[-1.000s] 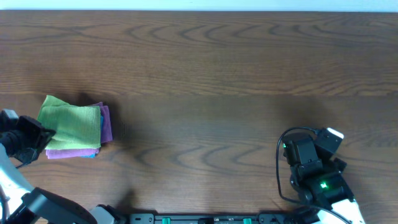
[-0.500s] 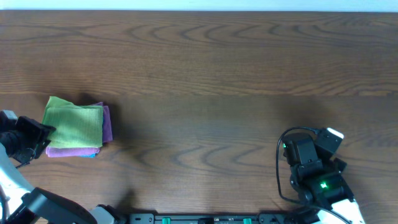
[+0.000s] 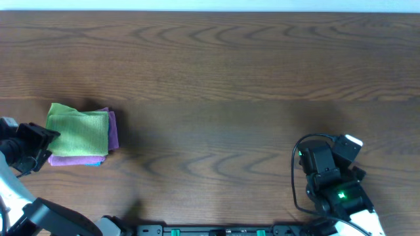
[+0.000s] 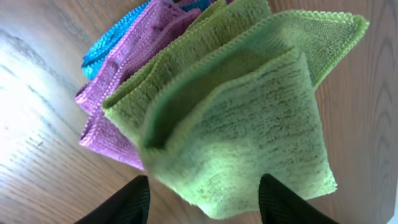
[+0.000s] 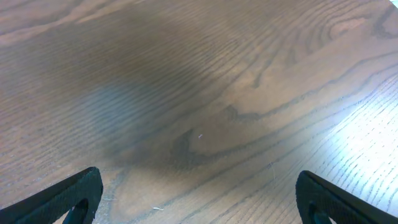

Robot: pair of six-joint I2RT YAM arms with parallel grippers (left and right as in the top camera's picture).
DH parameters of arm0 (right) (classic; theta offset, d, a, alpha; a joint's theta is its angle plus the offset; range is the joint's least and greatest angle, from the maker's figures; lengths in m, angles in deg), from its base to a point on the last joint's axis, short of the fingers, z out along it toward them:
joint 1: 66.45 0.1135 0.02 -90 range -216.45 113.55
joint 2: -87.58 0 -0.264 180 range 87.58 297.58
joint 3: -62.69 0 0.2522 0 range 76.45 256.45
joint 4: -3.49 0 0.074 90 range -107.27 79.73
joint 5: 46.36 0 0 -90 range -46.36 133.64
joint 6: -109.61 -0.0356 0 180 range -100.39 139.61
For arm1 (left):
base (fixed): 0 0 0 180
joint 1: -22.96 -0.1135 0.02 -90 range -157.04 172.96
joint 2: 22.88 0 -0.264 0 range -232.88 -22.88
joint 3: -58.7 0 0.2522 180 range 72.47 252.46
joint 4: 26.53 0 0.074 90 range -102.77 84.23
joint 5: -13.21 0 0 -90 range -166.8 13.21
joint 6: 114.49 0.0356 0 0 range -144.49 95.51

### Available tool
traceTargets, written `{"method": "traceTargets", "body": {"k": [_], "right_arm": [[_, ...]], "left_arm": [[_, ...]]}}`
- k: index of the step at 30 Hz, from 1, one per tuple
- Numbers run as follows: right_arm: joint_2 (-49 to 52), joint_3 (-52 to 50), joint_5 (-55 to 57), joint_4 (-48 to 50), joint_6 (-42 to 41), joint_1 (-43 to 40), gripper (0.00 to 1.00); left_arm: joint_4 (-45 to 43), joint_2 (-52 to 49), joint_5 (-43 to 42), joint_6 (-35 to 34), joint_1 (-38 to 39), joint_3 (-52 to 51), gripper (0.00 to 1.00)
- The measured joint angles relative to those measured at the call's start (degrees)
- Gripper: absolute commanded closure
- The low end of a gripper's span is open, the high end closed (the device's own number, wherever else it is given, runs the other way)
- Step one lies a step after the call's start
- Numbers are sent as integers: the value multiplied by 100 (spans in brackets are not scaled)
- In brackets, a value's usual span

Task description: Fold the cloth

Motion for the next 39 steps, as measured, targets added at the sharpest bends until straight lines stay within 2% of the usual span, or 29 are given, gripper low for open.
{"method": "traceTargets", "body": {"k": [5,10,20,22,25,26,39], "right_arm": [[0,0,0,0,0,0,1],[0,0,0,0,0,0,1],[0,0,0,0,0,0,1],[0,0,0,0,0,0,1],[0,0,0,0,0,0,1],[0,0,0,0,0,0,1],[0,0,0,0,2,0,1]], "left_arm": [[254,0,133,11,0,345,35],[374,0,151,15,-4,544,26],[472,2,-629,52,-4,546,24],[487,11,-883,151,-2,546,21],[496,131,-1281,297,50,546,8],[498,208,-1394,308,101,546,4],[334,673,-1683,304,1578,549,5]]}}
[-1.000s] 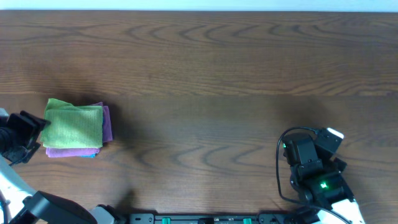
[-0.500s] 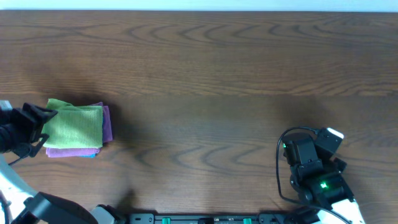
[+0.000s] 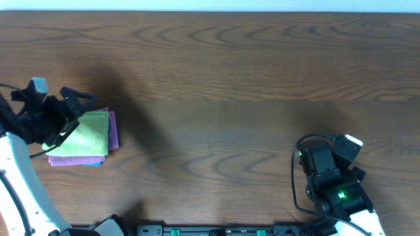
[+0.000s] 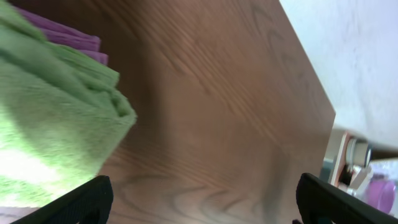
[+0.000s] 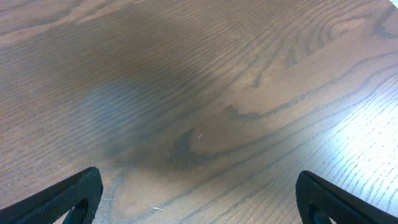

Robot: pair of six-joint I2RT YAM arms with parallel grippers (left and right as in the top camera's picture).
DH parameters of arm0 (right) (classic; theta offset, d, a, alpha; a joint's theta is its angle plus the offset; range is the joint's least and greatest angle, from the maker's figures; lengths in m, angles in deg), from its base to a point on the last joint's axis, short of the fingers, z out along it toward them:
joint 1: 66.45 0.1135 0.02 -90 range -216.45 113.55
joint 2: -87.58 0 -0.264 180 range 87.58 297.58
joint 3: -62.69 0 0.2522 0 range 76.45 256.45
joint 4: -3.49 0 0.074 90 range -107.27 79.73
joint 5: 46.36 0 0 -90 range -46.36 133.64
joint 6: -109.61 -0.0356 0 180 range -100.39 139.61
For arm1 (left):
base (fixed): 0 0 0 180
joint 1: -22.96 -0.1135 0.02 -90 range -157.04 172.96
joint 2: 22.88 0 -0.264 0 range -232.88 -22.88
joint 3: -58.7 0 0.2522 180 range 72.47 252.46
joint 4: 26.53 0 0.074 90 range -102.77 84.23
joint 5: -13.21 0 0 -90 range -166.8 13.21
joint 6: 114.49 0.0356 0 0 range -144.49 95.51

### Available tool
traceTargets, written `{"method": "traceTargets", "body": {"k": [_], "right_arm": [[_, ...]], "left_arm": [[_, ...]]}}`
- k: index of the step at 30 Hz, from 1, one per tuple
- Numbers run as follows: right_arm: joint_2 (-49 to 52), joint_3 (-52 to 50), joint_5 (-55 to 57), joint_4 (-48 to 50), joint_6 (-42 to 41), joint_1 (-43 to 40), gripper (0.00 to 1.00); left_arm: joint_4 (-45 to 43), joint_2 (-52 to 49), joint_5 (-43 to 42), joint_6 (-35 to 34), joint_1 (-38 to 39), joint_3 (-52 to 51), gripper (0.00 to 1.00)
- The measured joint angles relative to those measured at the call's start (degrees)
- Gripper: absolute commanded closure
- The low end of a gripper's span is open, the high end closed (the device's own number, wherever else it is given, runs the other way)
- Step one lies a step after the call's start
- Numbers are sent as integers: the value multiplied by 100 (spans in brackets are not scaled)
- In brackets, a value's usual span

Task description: Fold the cloth

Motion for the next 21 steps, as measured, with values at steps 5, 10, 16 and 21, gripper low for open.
{"method": "traceTargets", "body": {"k": [5,10,16,21], "right_arm": [[0,0,0,0,-2,0,1],[0,0,0,2,-2,0,1],[0,0,0,2,-2,0,1],[0,0,0,0,-2,0,1]], "left_arm": [[-105,13,468,-271,503,0,5],[-470,127,1161,-857,1283,0,5],[-621,271,2376,-1788,2406,0,5],[-691,275,2903,-2559,3045,0,5]]}}
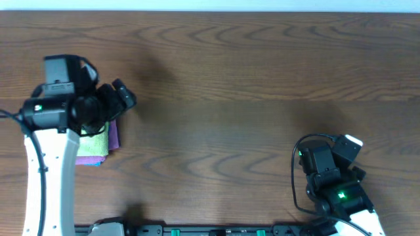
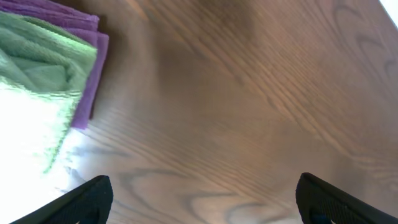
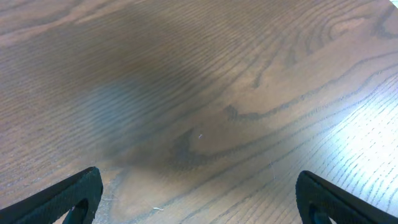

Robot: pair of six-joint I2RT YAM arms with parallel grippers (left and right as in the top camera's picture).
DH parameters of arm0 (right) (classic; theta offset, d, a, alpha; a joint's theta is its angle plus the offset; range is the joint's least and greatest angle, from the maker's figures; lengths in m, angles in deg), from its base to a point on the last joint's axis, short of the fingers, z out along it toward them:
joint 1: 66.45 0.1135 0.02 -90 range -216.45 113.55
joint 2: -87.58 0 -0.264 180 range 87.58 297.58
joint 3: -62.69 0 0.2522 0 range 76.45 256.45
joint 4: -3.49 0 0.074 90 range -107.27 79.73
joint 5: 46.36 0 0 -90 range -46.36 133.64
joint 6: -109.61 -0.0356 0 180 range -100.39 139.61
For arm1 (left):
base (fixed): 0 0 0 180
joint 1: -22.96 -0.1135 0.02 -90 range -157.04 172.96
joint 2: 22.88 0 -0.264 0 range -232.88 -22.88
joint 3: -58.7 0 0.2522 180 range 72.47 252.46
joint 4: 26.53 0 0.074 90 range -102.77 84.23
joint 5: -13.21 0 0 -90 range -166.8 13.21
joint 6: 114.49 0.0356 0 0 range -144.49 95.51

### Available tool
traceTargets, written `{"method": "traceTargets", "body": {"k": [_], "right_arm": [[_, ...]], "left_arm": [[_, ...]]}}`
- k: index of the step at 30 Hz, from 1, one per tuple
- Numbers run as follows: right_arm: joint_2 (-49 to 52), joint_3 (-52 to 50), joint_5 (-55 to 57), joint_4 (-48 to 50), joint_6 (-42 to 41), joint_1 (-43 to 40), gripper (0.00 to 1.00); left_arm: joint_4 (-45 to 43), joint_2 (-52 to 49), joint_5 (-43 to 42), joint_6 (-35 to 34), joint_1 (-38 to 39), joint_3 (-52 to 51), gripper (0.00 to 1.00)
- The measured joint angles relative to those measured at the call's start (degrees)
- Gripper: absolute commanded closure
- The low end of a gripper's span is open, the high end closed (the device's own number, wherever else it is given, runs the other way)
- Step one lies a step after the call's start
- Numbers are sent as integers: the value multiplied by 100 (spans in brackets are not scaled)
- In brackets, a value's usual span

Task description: Fold the cloth

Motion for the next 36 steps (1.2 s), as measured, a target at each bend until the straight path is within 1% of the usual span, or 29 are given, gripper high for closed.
{"method": "traceTargets", "body": {"k": [3,10,17,19,21,24,27,30,33,36], "right_arm": [[0,0,0,2,0,0,1],[0,0,0,0,0,0,1],[0,0,0,0,0,0,1],[0,0,0,0,0,0,1],[0,0,0,2,0,0,1],[0,0,0,0,0,0,1],[0,0,0,2,2,0,1],[0,0,2,2,0,0,1],[0,0,0,2,0,0,1],[0,0,0,2,0,0,1]], "left_arm": [[-87,0,131,-186,114,2,5],[-144,0,245,-151,144,2,5],[-975,20,400,323,428,2,5],[-1296,33,431,474,544,-4,5],[-1810,120,455,649,675,-133,5],[-2610,450,494,861,831,-658,5],[-3403,1012,540,970,894,-1580,5],[-3982,1606,592,1038,894,-2465,5],[-4240,2293,691,1054,894,-3235,5],[-4286,3051,817,1128,894,-3840,5]]}}
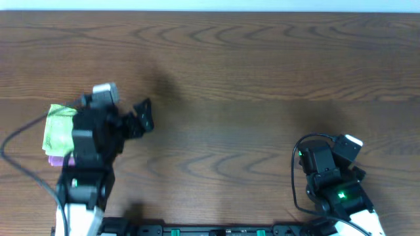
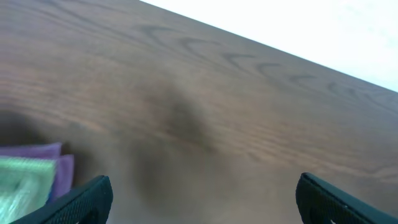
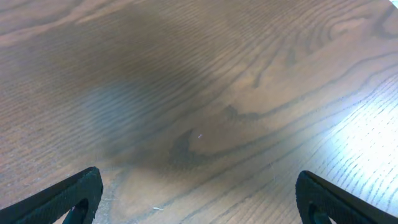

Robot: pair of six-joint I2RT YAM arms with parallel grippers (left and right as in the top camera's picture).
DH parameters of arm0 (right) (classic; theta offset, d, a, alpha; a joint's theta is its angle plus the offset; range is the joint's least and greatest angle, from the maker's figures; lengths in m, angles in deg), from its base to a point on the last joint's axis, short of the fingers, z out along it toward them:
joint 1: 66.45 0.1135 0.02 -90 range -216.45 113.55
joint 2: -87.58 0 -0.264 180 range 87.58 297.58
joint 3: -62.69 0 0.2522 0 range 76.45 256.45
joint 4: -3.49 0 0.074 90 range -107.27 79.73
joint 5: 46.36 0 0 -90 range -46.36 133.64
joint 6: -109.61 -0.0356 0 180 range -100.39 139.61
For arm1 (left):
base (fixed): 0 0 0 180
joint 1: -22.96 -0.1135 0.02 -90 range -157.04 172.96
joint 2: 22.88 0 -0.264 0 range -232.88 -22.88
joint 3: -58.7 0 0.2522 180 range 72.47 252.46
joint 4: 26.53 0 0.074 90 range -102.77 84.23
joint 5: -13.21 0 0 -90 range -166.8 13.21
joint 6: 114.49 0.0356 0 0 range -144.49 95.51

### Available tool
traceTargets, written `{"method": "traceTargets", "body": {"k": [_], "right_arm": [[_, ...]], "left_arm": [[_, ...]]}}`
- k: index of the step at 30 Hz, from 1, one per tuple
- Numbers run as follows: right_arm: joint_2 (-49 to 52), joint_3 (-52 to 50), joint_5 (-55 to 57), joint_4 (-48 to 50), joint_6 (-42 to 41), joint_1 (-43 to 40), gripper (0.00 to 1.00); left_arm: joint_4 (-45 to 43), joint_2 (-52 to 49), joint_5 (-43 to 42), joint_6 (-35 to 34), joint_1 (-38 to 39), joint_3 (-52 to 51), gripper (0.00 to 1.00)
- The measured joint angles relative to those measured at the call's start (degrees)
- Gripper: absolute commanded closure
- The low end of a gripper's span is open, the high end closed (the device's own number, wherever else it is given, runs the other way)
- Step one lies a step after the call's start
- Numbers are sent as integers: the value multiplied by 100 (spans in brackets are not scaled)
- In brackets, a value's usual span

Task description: Fold the cloth

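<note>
A folded green cloth [image 1: 58, 124] lies on top of a folded purple cloth [image 1: 55, 159] at the table's left side. In the left wrist view the green cloth [image 2: 23, 186] and the purple cloth [image 2: 59, 171] show in the bottom left corner. My left gripper [image 1: 142, 118] hangs open to the right of the stack, apart from it, with bare wood between its fingers [image 2: 84, 200]. My right gripper [image 3: 199, 182] is open over bare table at the front right, holding nothing.
The brown wooden table [image 1: 236, 72] runs to a pale far edge [image 2: 311, 37]. The left arm [image 1: 88, 147] covers the right part of the stack in the overhead view. The right arm [image 1: 331, 180] rests near the front edge.
My left arm has drawn back toward the front edge, and its gripper now sits lower and right of the stack. More of the green cloth shows. The right arm has not moved.
My left gripper was open at the left edge of the folded stack, close over the green cloth. It was then above the stack, later past its right side, and now hangs open beside it. The stack stayed folded in place.
</note>
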Motion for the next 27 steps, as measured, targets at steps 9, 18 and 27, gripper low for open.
{"method": "traceTargets", "body": {"k": [9,18,27], "right_arm": [[0,0,0,2,0,0,1],[0,0,2,0,0,0,1],[0,0,0,-2,0,0,1]], "left_arm": [[264,1985,136,994,0,-1187,5],[1220,3071,173,1871,0,-1700,5],[2393,3720,284,2498,-109,-1742,5]]}}
